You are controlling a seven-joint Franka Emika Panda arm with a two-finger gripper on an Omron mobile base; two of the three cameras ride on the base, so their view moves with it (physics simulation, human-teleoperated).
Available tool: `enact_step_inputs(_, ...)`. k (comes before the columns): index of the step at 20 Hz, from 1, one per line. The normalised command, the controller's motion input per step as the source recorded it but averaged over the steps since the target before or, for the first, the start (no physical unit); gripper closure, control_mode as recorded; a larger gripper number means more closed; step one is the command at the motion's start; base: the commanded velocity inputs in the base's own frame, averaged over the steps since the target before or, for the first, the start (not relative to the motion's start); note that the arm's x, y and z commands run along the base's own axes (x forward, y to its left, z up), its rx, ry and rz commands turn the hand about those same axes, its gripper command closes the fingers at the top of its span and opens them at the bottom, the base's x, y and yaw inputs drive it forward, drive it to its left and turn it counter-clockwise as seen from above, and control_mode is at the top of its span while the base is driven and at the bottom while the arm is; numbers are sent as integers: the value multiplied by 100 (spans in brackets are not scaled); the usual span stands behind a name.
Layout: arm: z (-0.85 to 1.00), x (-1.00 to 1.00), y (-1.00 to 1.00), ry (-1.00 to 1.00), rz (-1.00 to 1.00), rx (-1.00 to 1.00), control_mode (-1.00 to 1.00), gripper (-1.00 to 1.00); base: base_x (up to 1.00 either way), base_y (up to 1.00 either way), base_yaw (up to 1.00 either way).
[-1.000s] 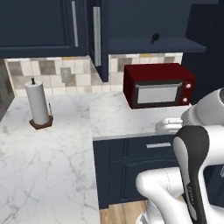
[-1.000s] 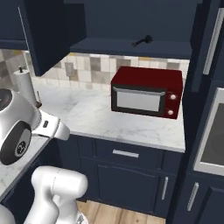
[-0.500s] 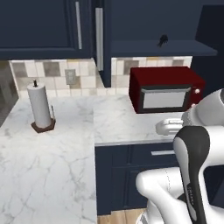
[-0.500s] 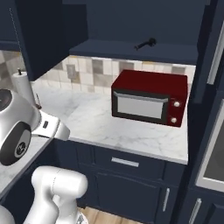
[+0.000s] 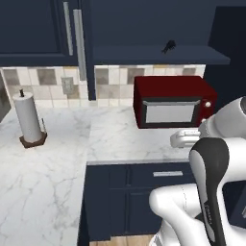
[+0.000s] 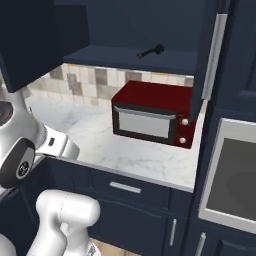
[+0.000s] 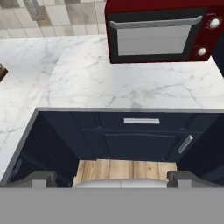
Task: Locate and retrieve the sponge and dish brush from the cabinet. Place them next to the sink.
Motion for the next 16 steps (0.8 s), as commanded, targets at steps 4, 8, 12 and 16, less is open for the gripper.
enact_step_inputs(4, 0, 0, 0, 0, 0, 0, 100, -100, 0, -31, 0)
enact_step_inputs(8, 0, 0, 0, 0, 0, 0, 100, -100, 31, 13, -16)
enact_step_inputs(12, 0, 0, 0, 0, 0, 0, 100, -100, 23, 13, -23)
enact_step_inputs(16, 0, 0, 0, 0, 0, 0, 100, -100, 14, 4, -11)
